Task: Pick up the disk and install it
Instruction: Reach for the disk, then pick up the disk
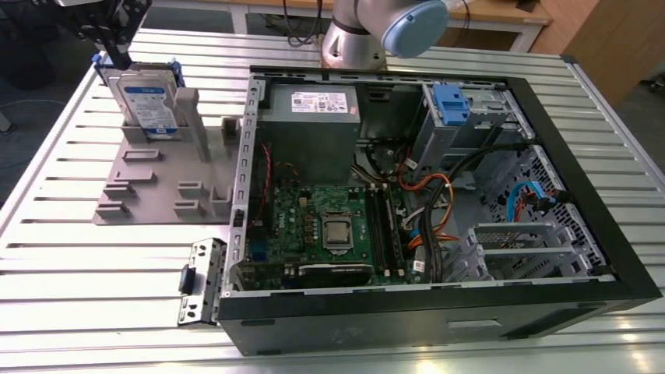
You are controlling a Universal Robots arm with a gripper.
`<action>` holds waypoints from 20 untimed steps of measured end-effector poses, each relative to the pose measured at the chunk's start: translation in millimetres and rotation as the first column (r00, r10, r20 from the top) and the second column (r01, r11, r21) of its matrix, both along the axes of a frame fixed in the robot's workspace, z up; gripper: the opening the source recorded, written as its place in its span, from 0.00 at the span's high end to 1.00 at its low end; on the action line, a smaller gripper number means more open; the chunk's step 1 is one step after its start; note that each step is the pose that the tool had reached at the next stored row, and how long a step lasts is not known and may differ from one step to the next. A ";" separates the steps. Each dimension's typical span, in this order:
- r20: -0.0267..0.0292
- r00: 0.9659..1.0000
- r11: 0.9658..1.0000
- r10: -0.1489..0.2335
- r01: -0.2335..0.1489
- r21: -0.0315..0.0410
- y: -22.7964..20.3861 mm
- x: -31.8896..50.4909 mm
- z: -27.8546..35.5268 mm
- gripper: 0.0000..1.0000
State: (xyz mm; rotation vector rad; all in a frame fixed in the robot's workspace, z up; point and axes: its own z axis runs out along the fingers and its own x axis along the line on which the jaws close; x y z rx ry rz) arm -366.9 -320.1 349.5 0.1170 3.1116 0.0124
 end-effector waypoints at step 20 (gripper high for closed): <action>0.000 0.996 0.996 0.088 -0.088 0.000 0.4 0.0 0.0 0.90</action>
